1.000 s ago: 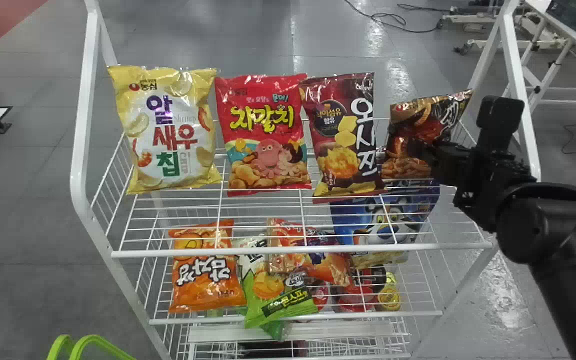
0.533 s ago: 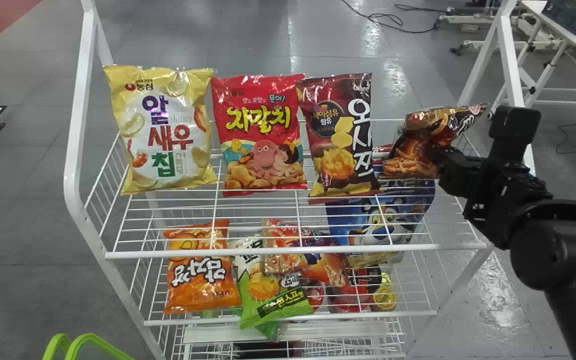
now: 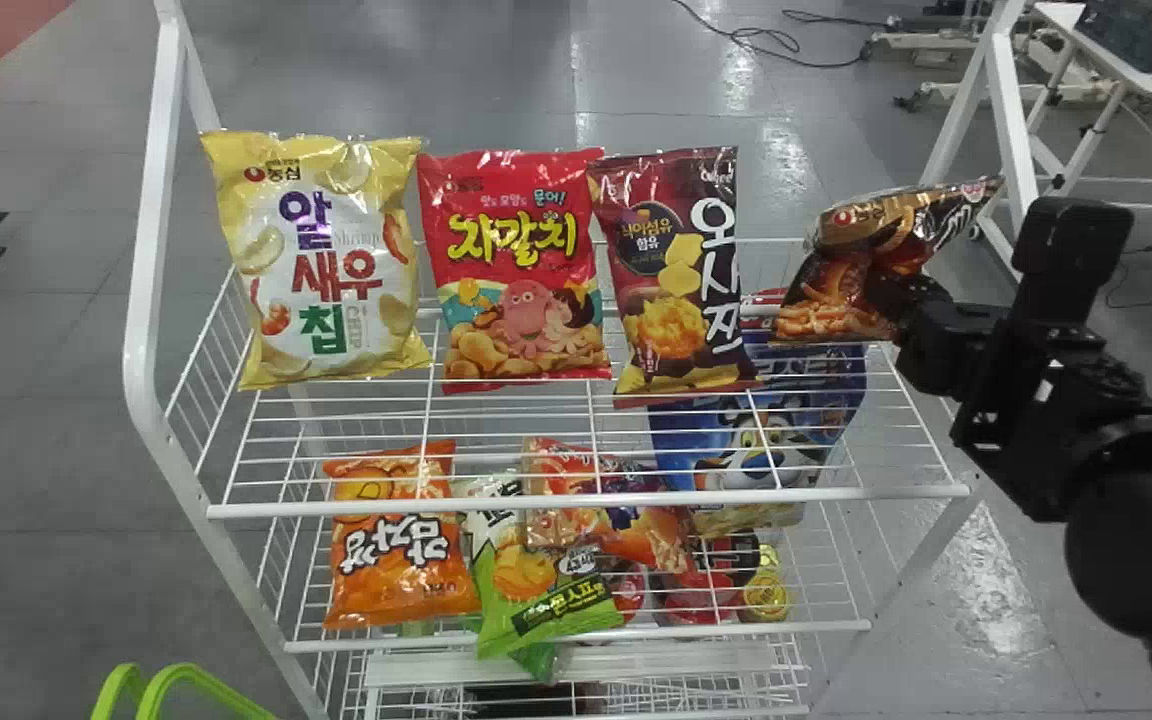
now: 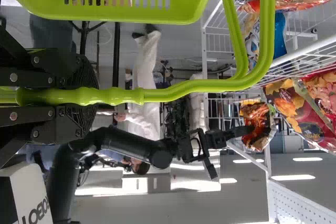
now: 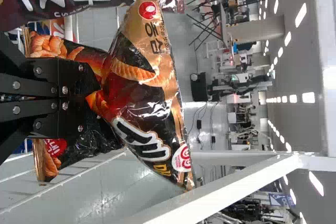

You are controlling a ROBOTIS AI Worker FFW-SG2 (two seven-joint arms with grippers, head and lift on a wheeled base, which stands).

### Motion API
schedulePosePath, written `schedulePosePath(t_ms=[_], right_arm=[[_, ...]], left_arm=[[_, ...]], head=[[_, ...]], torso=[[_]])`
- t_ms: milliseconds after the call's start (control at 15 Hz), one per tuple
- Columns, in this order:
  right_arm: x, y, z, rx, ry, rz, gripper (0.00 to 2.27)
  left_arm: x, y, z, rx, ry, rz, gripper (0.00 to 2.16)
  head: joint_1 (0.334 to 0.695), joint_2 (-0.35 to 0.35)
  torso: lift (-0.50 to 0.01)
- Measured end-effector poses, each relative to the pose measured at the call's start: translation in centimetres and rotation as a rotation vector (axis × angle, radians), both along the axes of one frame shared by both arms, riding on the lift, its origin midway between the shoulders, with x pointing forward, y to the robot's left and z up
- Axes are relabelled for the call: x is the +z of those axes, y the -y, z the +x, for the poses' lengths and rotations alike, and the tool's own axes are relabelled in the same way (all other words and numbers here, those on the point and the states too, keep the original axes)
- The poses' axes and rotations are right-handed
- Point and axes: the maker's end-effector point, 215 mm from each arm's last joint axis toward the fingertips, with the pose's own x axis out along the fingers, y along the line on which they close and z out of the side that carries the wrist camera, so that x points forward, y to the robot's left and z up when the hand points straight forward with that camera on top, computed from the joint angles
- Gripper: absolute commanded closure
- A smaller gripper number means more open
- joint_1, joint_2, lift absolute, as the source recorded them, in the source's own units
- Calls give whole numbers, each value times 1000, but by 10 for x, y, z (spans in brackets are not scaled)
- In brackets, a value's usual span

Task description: Hold basket handle with left hand then pick spicy shrimp crackers with right hand and place into basket

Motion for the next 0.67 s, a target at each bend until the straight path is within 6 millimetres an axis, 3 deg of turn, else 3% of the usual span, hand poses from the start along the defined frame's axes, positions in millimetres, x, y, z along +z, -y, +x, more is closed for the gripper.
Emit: schedulePosePath(t_ms=[333, 533, 667], right_arm=[[19, -34, -26, 56, 16, 14, 2240], [39, -54, -49, 100, 41, 45, 2240], [42, -66, -68, 132, 28, 63, 2240]], left_arm=[[-3, 6, 3, -16, 4, 7, 1791], [-3, 7, 4, -17, 4, 4, 1791], [-3, 7, 3, -17, 4, 4, 1791]], head=[[695, 2], [695, 35], [695, 59]], torso=[[-37], [-37], [-37]])
